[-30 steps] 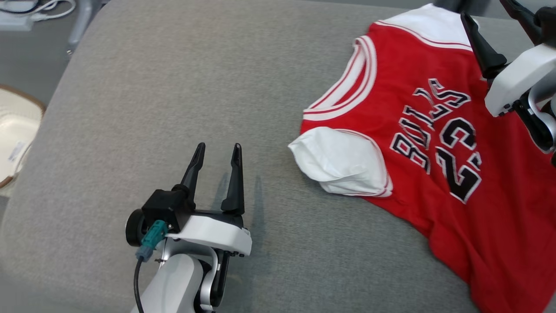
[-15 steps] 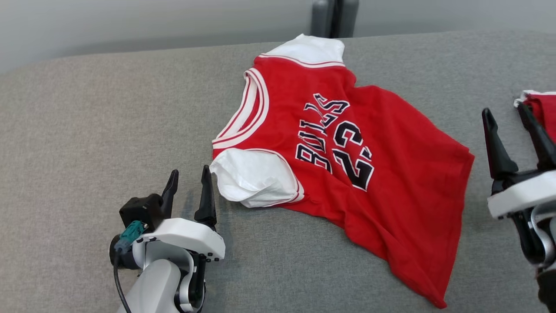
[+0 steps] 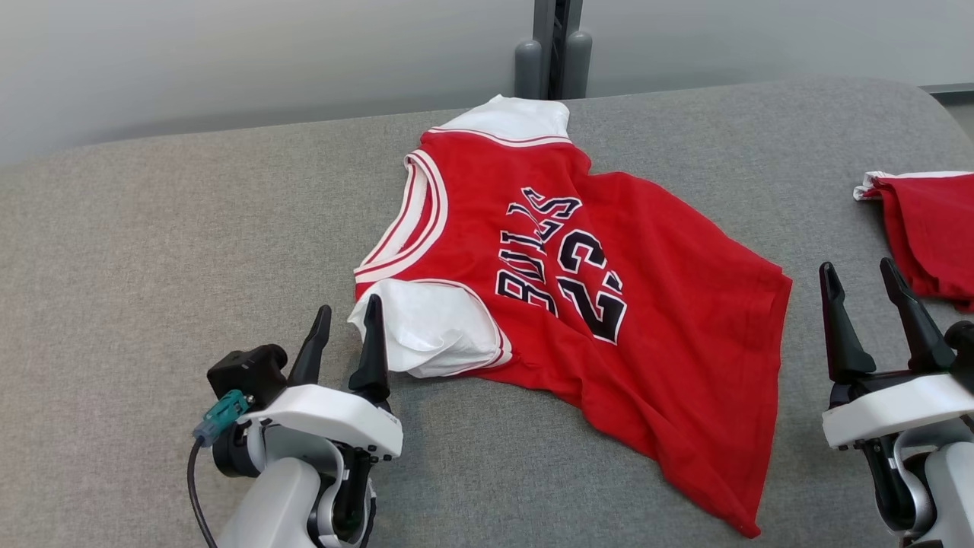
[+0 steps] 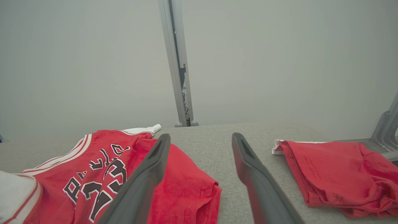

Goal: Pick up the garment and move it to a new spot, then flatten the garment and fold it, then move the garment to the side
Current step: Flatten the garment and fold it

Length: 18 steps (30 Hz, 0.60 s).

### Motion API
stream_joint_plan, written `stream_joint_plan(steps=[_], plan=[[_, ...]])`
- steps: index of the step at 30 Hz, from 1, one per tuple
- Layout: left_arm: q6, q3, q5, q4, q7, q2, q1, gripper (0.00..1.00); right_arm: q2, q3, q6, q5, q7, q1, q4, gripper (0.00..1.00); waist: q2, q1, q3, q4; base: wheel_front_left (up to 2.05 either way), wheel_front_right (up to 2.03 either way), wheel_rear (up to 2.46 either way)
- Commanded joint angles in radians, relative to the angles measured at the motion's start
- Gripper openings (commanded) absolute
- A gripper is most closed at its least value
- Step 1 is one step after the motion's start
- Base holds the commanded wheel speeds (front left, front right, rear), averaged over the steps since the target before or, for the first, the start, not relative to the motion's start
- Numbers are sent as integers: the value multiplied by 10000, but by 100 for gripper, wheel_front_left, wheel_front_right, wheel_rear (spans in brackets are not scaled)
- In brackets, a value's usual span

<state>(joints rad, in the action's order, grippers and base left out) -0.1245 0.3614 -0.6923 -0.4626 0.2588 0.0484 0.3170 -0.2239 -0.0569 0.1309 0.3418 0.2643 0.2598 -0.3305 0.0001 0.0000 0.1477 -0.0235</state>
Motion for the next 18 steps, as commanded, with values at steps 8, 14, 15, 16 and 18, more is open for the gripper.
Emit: stream_joint_plan(steps=[8, 14, 15, 16, 18], plan=[[-484, 417, -147, 330, -55, 50, 162, 100, 133, 150, -3, -104, 8, -75, 79, 100, -1, 0, 84, 14, 0, 0, 0], [-1024, 471, -237, 48, -118, 47, 357, 100, 222, -15, -4, -57, 8, 15, 62, 100, -1, 0, 170, -57, 0, 0, 0], [-1057, 508, -267, 4, -181, 46, 395, 100, 217, -29, -4, -37, 8, 6, 42, 100, -1, 0, 176, -67, 0, 0, 0], [-1070, 534, -309, -34, -179, 47, 424, 100, 212, -41, -3, -20, 8, -3, 24, 100, -1, 0, 178, -76, 0, 0, 0], [-1137, 553, -436, -107, -256, 47, 447, 100, 206, -60, -3, 3, 8, -14, -8, 100, -1, 0, 174, -97, 0, 0, 0]])
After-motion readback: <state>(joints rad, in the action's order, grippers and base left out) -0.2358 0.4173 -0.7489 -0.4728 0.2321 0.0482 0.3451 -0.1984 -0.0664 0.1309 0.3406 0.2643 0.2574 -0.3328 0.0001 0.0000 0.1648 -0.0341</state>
